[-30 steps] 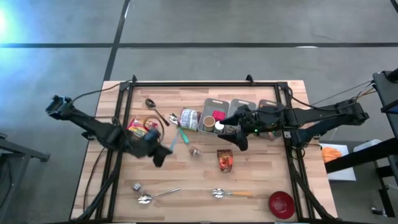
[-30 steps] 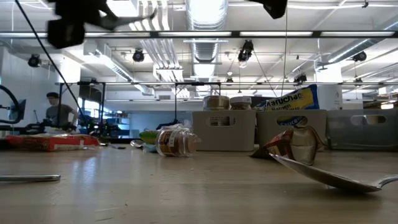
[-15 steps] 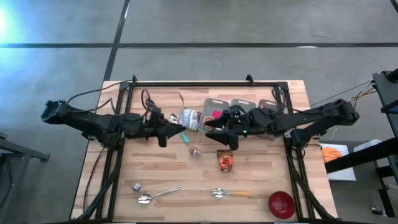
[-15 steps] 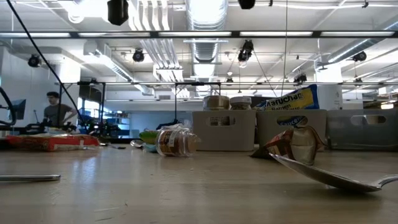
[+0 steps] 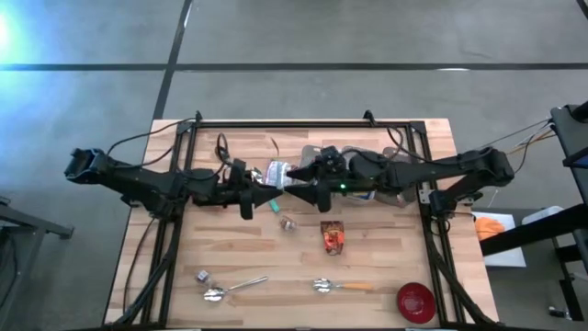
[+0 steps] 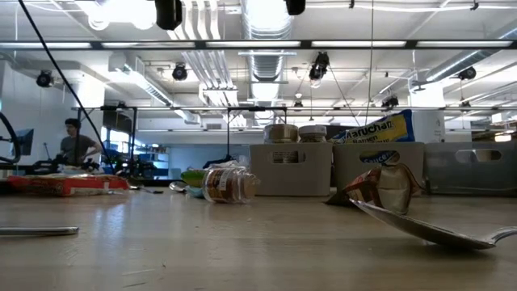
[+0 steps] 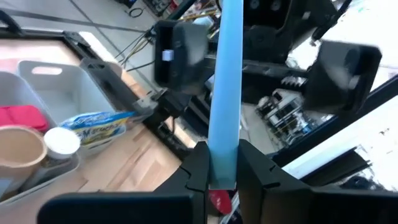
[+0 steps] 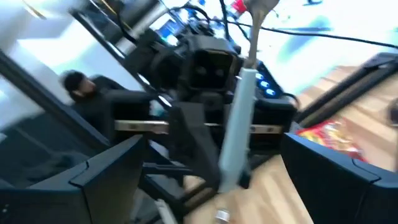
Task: Pick & Place Food Item
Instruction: Put the light blue spoon into the black bin
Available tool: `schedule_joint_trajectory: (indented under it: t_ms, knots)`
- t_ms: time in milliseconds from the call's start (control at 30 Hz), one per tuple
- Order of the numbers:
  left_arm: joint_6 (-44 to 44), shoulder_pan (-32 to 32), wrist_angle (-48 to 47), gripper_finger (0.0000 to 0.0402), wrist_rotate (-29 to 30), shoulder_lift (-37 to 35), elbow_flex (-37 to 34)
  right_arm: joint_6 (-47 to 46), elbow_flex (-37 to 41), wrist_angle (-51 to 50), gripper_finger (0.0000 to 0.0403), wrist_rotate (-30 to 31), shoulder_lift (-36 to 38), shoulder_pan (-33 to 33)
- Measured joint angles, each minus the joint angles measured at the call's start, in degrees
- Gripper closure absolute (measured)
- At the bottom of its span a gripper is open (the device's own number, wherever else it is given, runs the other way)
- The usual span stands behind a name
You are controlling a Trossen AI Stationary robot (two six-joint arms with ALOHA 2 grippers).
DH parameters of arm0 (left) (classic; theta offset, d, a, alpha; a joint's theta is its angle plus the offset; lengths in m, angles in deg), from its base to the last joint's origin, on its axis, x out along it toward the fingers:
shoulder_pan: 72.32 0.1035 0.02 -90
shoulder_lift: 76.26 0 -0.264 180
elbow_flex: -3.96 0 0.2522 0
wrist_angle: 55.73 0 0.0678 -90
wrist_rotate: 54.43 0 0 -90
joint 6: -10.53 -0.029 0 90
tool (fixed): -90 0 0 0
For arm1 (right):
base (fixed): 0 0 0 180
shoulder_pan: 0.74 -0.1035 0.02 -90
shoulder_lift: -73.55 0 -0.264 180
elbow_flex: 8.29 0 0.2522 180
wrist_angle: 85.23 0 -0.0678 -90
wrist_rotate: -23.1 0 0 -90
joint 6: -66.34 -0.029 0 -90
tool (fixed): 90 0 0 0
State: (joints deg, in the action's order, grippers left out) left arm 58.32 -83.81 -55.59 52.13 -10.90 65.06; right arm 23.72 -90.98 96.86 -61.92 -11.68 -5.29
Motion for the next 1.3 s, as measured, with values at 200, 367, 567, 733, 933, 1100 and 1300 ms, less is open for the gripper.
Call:
schedule_joint_trajectory:
  t_ms: [200, 367, 567, 733, 933, 1100, 1300]
  knots:
    - [0.0, 0.0, 1.7, 0.0364, -0.9, 0.0, 0.0, 3.5, -8.8, -11.3, 0.0035, 2.0, -3.0, 0.2]
    - [-1.9, 0.0, 1.7, 0.0364, -1.8, 0.7, 2.3, 5.2, -11.5, -11.4, 0.0035, 2.1, -4.3, 0.3]
    - [-4.2, 0.0, 1.7, 0.0364, -2.3, 0.5, 4.0, 5.5, -12.5, -11.4, 0.0069, 2.2, -4.3, 0.5]
    - [-4.5, 0.0, 1.7, 0.0364, -2.5, 0.5, 4.6, 6.4, -13.7, -11.3, 0.0151, 1.0, -4.2, 0.5]
    - [-4.5, 0.0, 1.7, 0.0364, -2.5, 0.5, 4.6, 6.9, -13.9, -11.4, 0.0240, 0.6, -4.2, 0.5]
    - [-4.5, 0.0, 1.7, 0.0364, -2.5, 0.5, 4.6, 7.4, -13.9, -11.4, 0.0311, 0.4, -4.2, 0.5]
    - [-5.0, 0.0, 1.6, 0.0364, -2.6, 0.5, 4.6, 8.4, -13.9, -11.4, 0.0369, -0.6, -4.2, 0.5]
